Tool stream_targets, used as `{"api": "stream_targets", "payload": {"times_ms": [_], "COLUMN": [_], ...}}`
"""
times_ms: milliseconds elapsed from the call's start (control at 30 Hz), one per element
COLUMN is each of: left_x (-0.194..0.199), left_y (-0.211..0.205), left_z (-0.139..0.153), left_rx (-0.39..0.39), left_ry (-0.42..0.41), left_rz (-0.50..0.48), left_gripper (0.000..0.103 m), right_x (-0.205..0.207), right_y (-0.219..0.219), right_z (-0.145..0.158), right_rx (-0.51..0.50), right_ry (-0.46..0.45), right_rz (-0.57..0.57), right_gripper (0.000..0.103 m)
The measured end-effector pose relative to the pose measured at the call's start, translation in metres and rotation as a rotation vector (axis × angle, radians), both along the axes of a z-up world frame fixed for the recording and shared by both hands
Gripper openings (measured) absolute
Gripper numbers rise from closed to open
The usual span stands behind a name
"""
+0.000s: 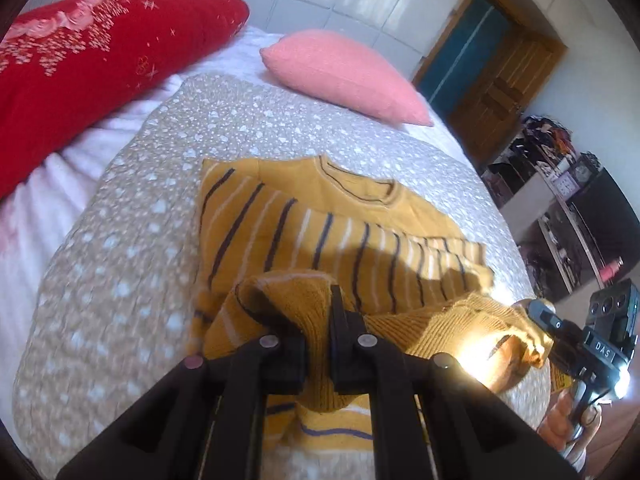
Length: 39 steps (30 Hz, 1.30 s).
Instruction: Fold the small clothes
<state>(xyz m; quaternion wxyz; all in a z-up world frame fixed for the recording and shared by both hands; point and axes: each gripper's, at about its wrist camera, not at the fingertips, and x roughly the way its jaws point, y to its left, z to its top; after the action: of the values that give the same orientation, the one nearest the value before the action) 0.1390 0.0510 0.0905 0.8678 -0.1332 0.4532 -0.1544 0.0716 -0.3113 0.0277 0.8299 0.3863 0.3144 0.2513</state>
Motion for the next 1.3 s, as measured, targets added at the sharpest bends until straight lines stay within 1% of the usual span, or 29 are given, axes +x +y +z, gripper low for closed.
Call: {"api": "stream_targets", "payload": {"times_ms": [67, 133, 200, 267, 300, 333, 367, 400, 433, 467, 500, 533, 567, 600, 633, 700, 767, 800, 833, 900, 967, 1000, 1033, 1100, 1200, 1267, 1300], "left_x": [0.025, 0.046, 0.058, 0.073, 0.079, 0.084, 0.090, 0.095, 0.101, 0.102, 0.104, 0.106, 0.108, 0.108, 0.107, 0.104, 0.100, 0.098, 0.095, 0.084, 0.072, 0.064, 0.055, 0.041, 0.016, -0.001, -0.007], "left_y": [-0.005, -0.006, -0.003, 0.002, 0.003, 0.004, 0.005, 0.007, 0.010, 0.013, 0.017, 0.021, 0.025, 0.031, 0.037, 0.054, 0.070, 0.078, 0.083, 0.092, 0.095, 0.096, 0.096, 0.091, 0.073, 0.061, 0.056], "left_z": [-0.015, -0.031, -0.039, -0.044, -0.045, -0.045, -0.045, -0.046, -0.047, -0.046, -0.048, -0.049, -0.048, -0.047, -0.045, -0.039, -0.034, -0.031, -0.029, -0.023, -0.022, -0.022, -0.023, -0.029, -0.043, -0.054, -0.060], "left_rx": [0.011, 0.003, -0.036, -0.095, -0.116, -0.146, -0.184, -0.223, -0.269, -0.307, -0.352, -0.397, -0.433, -0.474, -0.501, -0.549, -0.566, -0.558, -0.534, -0.449, -0.352, -0.308, -0.266, -0.195, -0.086, -0.028, 0.022], "left_ry": [0.043, 0.092, 0.129, 0.151, 0.155, 0.160, 0.169, 0.181, 0.194, 0.201, 0.208, 0.215, 0.217, 0.213, 0.205, 0.180, 0.167, 0.165, 0.161, 0.148, 0.137, 0.133, 0.128, 0.120, 0.107, 0.102, 0.095], "left_rz": [0.015, 0.023, 0.036, 0.038, 0.035, 0.028, 0.021, 0.017, 0.022, 0.031, 0.038, 0.040, 0.041, 0.044, 0.051, 0.089, 0.128, 0.143, 0.162, 0.177, 0.173, 0.163, 0.148, 0.110, 0.032, -0.008, -0.010], "left_gripper": [0.008, 0.009, 0.010, 0.012, 0.015, 0.018, 0.024, 0.033, 0.037, 0.045, 0.051, 0.053, 0.057, 0.062, 0.064, 0.074, 0.075, 0.076, 0.076, 0.076, 0.076, 0.076, 0.076, 0.076, 0.076, 0.076, 0.075], "right_x": [0.029, 0.052, 0.071, 0.088, 0.098, 0.105, 0.114, 0.122, 0.129, 0.136, 0.139, 0.144, 0.149, 0.152, 0.154, 0.156, 0.158, 0.157, 0.157, 0.153, 0.145, 0.139, 0.134, 0.123, 0.109, 0.105, 0.105], "right_y": [-0.002, -0.004, -0.005, -0.011, -0.016, -0.020, -0.025, -0.030, -0.034, -0.039, -0.042, -0.045, -0.047, -0.048, -0.051, -0.056, -0.065, -0.069, -0.073, -0.077, -0.078, -0.078, -0.077, -0.075, -0.062, -0.043, -0.030], "right_z": [-0.010, -0.023, -0.033, -0.044, -0.050, -0.056, -0.061, -0.068, -0.075, -0.082, -0.085, -0.088, -0.090, -0.090, -0.089, -0.085, -0.084, -0.083, -0.082, -0.077, -0.064, -0.056, -0.048, -0.034, -0.021, -0.012, -0.009], "right_rx": [-0.007, -0.022, -0.034, -0.010, 0.011, 0.035, 0.071, 0.125, 0.185, 0.242, 0.278, 0.307, 0.330, 0.338, 0.341, 0.348, 0.358, 0.366, 0.369, 0.342, 0.266, 0.211, 0.158, 0.080, 0.026, 0.001, 0.001], "right_ry": [0.051, 0.092, 0.132, 0.171, 0.193, 0.208, 0.220, 0.230, 0.243, 0.256, 0.265, 0.270, 0.273, 0.276, 0.280, 0.274, 0.280, 0.285, 0.291, 0.299, 0.278, 0.260, 0.243, 0.223, 0.212, 0.203, 0.201], "right_rz": [-0.020, -0.025, -0.046, -0.063, -0.074, -0.084, -0.094, -0.099, -0.105, -0.124, -0.144, -0.152, -0.149, -0.148, -0.150, -0.160, -0.183, -0.200, -0.212, -0.229, -0.237, -0.244, -0.251, -0.256, -0.213, -0.150, -0.110], "right_gripper": [0.011, 0.013, 0.014, 0.019, 0.027, 0.039, 0.047, 0.060, 0.066, 0.067, 0.070, 0.073, 0.075, 0.075, 0.076, 0.078, 0.079, 0.079, 0.079, 0.079, 0.080, 0.082, 0.084, 0.085, 0.086, 0.086, 0.086]}}
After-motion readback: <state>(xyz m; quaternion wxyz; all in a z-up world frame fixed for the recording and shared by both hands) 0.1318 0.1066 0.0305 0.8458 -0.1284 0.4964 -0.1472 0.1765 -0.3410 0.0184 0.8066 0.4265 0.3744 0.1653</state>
